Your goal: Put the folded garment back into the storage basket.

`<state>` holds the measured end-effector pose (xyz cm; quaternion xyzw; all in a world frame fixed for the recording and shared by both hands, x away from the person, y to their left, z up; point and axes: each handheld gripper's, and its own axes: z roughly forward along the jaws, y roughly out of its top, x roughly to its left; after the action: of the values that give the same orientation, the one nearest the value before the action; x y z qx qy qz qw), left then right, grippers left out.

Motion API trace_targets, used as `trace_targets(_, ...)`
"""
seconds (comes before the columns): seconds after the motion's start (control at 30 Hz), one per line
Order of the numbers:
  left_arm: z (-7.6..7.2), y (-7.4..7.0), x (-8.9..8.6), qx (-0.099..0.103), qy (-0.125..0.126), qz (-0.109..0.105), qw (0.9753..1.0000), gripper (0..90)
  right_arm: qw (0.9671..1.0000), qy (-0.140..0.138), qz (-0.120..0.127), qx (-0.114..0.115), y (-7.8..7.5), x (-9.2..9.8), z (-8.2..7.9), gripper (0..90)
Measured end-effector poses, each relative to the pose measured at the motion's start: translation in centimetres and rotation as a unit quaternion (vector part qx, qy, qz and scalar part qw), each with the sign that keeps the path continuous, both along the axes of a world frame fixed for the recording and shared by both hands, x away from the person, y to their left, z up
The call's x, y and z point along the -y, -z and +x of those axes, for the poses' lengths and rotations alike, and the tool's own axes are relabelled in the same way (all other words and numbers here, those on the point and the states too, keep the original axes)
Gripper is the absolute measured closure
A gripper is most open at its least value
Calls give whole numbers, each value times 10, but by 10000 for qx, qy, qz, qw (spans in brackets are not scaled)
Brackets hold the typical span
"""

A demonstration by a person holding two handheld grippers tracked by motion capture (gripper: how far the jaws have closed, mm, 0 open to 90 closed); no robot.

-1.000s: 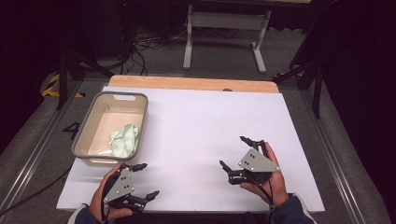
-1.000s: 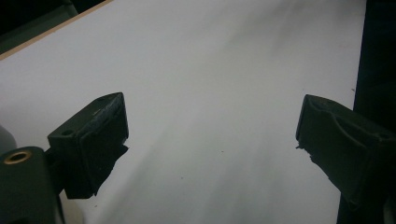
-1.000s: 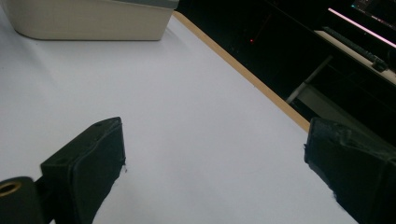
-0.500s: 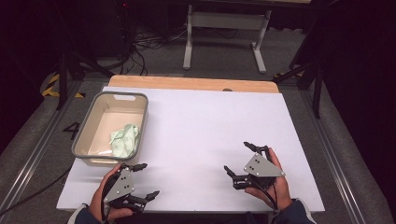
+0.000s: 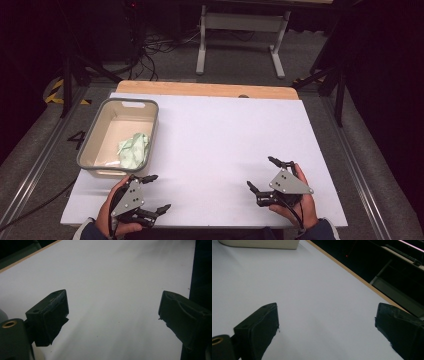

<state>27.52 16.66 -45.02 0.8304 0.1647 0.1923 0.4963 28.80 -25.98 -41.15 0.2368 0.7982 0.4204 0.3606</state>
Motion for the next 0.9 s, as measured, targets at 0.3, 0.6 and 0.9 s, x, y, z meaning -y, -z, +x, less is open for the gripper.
trace_targets(0.3, 1, -1, -1, 12, -11, -17, 10000, 100, 9998, 106, 28, -137, 11, 12, -3, 57)
trace_targets(0.6, 2, -2, -2, 23, -34, -60, 10000, 101, 9991, 323, 96, -274, 25, 29, -5, 61)
trace_targets(0.9, 5, -3, -5, 28, -114, -113, 9999, 101, 9986, 410, 26, -335, 34, 39, -11, 60)
